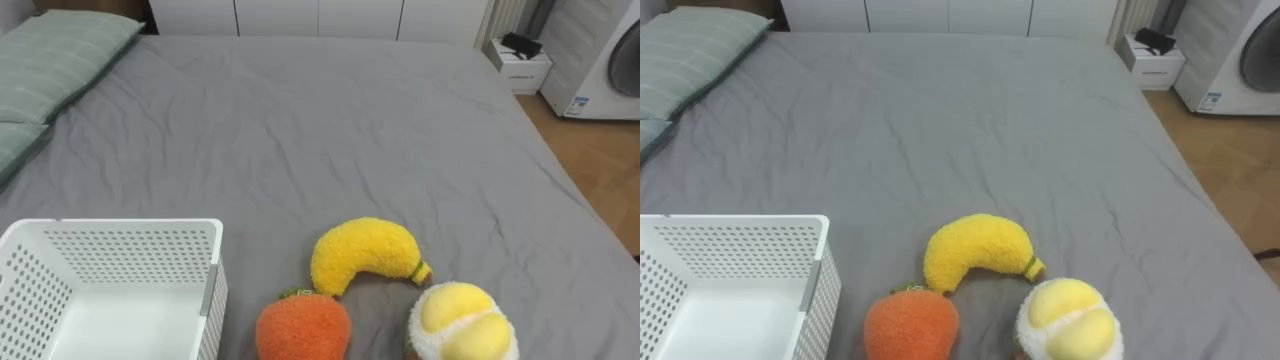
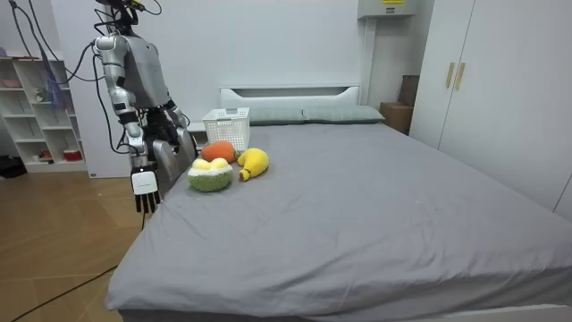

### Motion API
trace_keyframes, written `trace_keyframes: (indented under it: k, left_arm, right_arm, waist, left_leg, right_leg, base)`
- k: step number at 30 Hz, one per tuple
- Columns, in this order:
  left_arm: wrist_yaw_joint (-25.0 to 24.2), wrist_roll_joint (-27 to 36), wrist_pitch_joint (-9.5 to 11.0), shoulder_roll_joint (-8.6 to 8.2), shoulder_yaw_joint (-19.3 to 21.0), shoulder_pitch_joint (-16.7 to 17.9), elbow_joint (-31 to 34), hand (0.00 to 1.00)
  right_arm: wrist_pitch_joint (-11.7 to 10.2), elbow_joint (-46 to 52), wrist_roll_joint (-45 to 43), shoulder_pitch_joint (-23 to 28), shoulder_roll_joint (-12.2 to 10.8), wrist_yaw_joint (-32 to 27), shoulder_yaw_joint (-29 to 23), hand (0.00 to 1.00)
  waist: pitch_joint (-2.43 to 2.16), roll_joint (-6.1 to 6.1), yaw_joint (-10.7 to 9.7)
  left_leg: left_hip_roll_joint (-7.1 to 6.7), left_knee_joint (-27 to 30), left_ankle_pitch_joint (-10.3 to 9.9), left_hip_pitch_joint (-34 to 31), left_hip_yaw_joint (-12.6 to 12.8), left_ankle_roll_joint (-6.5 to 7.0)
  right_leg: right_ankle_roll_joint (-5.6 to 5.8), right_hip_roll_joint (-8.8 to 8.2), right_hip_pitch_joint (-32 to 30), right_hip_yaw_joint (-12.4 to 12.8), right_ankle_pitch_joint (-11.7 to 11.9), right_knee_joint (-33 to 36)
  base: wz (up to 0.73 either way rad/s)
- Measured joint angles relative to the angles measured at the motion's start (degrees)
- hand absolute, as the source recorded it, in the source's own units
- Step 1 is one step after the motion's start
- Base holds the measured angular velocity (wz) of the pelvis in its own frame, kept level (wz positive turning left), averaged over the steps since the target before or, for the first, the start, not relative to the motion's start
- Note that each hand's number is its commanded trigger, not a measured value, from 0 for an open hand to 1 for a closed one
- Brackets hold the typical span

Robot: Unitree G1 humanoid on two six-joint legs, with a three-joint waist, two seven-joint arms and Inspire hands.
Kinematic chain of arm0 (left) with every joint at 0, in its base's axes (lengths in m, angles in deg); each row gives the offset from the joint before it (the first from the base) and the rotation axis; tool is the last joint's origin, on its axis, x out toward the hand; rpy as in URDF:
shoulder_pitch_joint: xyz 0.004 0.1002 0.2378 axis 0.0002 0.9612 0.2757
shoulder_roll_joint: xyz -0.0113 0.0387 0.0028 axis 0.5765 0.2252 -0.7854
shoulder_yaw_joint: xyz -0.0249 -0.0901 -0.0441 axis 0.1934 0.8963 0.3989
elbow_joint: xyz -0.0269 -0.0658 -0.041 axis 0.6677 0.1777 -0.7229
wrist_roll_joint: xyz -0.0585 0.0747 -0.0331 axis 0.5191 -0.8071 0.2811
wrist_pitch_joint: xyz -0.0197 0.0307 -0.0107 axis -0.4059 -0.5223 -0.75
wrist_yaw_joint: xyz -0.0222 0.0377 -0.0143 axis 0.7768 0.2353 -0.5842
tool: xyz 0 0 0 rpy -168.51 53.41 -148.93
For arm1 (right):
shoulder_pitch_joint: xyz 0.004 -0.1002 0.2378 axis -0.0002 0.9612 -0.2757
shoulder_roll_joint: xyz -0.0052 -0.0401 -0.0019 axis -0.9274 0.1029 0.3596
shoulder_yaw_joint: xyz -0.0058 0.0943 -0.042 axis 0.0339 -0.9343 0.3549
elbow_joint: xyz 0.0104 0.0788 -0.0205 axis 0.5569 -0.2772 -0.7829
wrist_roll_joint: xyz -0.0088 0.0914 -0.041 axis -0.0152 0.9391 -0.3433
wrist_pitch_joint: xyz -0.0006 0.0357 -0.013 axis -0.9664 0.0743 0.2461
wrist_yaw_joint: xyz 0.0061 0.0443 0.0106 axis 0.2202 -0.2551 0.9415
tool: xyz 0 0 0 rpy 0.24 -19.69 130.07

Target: Collect toys from the bed

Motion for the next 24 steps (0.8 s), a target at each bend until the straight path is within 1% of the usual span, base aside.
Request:
trace_keyframes:
  k: [6, 12, 15, 17, 20, 22, 23, 24]
  left_arm:
    - [1.1, 0.8, 0.6, 0.0, -0.1, 0.1, 0.0, 0.0]
    - [1.2, 0.9, 0.5, 0.0, 0.0, 0.3, 0.0, 0.0]
    - [1.2, 1.5, 0.2, -0.02, 0.0, 0.4, 0.0, 0.0]
    - [1.2, 3.3, -0.2, -0.09, 0.1, 0.5, 0.0, 0.0]
    - [1.2, 3.3, -0.6, -0.12, 0.2, 0.5, 0.0, 0.0]
    - [1.2, 3.2, -0.5, -0.12, 1.8, 0.5, 0.0, 0.0]
    - [1.2, 3.2, -0.5, -0.12, 3.3, 0.7, 0.0, 0.0]
    - [1.2, 3.2, -0.5, -0.12, 4.0, 0.7, 0.0, 0.0]
  right_arm:
    - [0.0, -0.1, 0.0, 0.0, 0.0, 0.2, 0.0, 0.0]
    - [0.1, 0.0, 0.1, 0.0, 0.0, 1.1, 0.0, 0.0]
    - [0.3, -0.2, 1.9, 0.0, 0.0, 1.1, -0.1, 0.0]
    - [0.7, -0.7, 5.4, 0.1, 0.0, 0.6, -1.2, 0.0]
    - [0.8, -1.2, 10.8, 0.4, 0.0, -0.8, -2.6, 0.0]
    - [0.7, -1.5, 13.4, 0.8, 0.0, -2.0, -5.9, 0.0]
    - [0.7, -1.7, 14.9, 1.3, 0.0, -2.8, -8.0, 0.0]
    - [0.7, -1.8, 15.9, 1.4, 0.0, -3.2, -8.9, 0.0]
  waist:
    - [0.07, -0.1, -0.1]
    - [0.18, -0.21, 0.0]
    - [0.2, -0.23, -0.1]
    - [0.28, -0.33, -0.1]
    - [0.41, -0.56, -0.2]
    - [0.57, -0.8, -0.8]
    - [0.6, -0.89, -1.6]
    - [0.59, -0.97, -1.9]
  left_leg:
    - [-0.02, 0.0, 0.0, 0.0, 0.0, 0.0]
    - [-0.02, 0.0, 0.0, -0.1, -0.1, 0.0]
    - [-0.02, -0.2, 0.0, 0.0, -0.1, 0.0]
    - [-0.02, -0.3, 0.0, 0.0, 0.1, 0.0]
    - [-0.01, -0.3, 0.0, -0.1, 0.1, 0.0]
    - [-0.01, -0.4, 0.0, -0.2, 0.2, -0.01]
    - [-0.01, -0.5, 0.0, -0.2, 0.1, -0.02]
    - [-0.01, -0.6, 0.0, -0.1, 0.2, -0.03]
  right_leg:
    - [0.0, -0.01, 0.0, 0.1, 0.0, 0.0]
    - [0.01, -0.03, -0.1, -0.1, 0.0, -0.1]
    - [0.02, -0.01, 0.1, 0.0, 0.0, -0.3]
    - [0.02, 0.0, 0.0, 0.1, 0.0, -0.3]
    - [0.03, 0.05, -0.2, 0.3, -0.1, -0.2]
    - [0.03, 0.12, -0.4, 0.5, -0.1, -0.3]
    - [0.03, 0.13, -0.3, 0.4, -0.1, -0.3]
    - [0.03, 0.14, -0.3, 0.5, -0.1, -0.4]
  base:
    - [0.0]
    - [0.0]
    - [0.0]
    - [0.0]
    - [-0.01]
    - [-0.02]
    - [0.0]
    - [0.0]
